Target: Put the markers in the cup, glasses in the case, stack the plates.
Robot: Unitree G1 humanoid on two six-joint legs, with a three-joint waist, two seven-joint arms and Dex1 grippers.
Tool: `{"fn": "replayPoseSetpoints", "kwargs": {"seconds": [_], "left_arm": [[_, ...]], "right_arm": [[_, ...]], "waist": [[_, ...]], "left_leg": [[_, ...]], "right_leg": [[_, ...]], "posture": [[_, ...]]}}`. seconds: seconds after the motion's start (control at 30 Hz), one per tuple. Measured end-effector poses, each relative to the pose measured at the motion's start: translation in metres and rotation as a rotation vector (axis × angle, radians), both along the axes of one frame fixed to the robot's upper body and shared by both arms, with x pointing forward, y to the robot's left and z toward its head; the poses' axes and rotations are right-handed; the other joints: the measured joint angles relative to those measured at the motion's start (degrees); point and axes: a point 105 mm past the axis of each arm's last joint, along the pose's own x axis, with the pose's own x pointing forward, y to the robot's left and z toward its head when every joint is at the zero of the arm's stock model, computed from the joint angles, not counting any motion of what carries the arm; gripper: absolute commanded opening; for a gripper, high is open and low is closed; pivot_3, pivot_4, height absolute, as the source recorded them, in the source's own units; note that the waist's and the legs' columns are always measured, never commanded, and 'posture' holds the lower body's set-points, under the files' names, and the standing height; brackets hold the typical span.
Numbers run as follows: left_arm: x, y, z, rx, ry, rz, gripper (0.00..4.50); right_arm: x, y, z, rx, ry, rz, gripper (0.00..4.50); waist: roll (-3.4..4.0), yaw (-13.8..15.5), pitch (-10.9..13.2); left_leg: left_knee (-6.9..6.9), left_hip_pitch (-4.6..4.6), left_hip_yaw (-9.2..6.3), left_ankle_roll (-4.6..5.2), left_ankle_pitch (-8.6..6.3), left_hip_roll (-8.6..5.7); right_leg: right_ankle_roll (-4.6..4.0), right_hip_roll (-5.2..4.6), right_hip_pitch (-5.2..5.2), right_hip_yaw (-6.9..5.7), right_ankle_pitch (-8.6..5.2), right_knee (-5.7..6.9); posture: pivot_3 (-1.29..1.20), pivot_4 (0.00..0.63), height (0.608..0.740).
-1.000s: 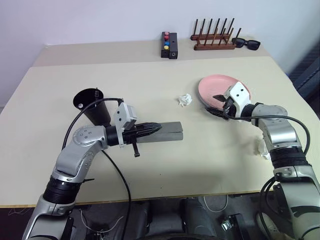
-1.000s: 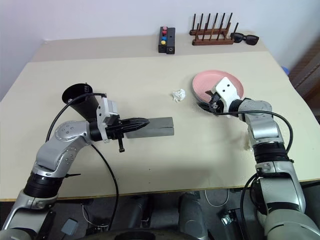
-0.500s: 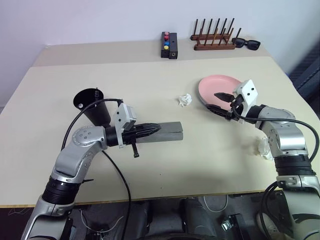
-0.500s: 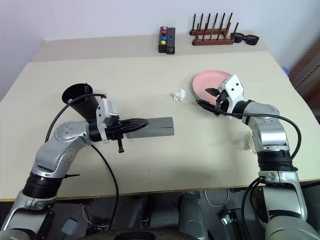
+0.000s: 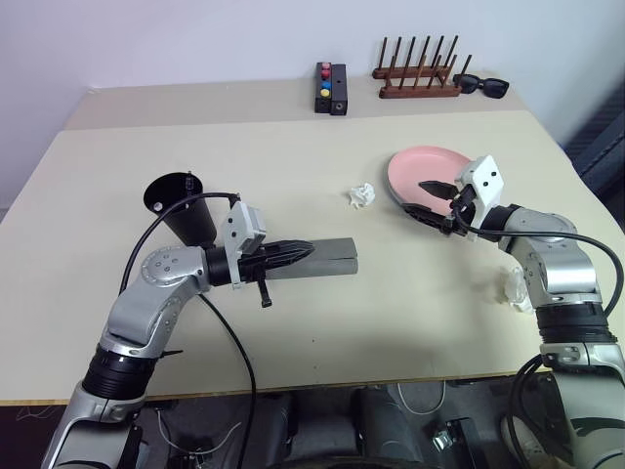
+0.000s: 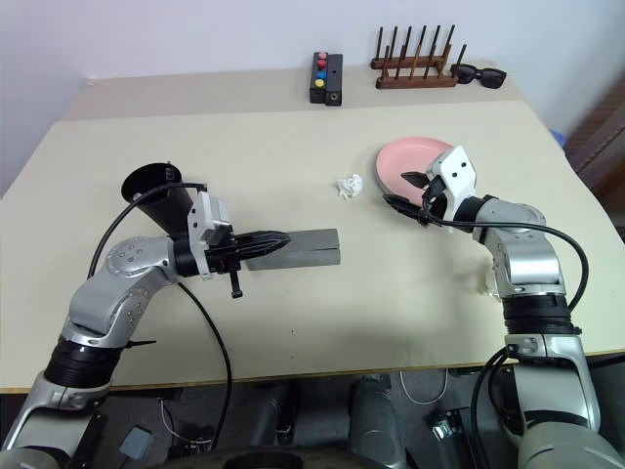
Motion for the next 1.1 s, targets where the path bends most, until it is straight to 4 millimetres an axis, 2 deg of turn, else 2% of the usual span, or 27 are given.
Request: {"fn": "replayPoseSetpoints", "kwargs": {"seconds": [1.1], "left_arm": [[-0.0001, -0.0007, 0.0000, -0.003, 0.000, -0.001, 0.00]], "right_arm": [[-0.0015, -0.0004, -0.0006, -0.003, -0.005, -0.009, 2.83]], "waist": [[0.00, 0.01, 0.00]], "left_leg": [[0.00, 0.00, 0.00, 0.00, 0.00, 0.00]], "right_leg": [[0.00, 0.00, 0.00, 0.00, 0.00, 0.00]], "posture": [[0.00, 0.150, 0.740]]}}
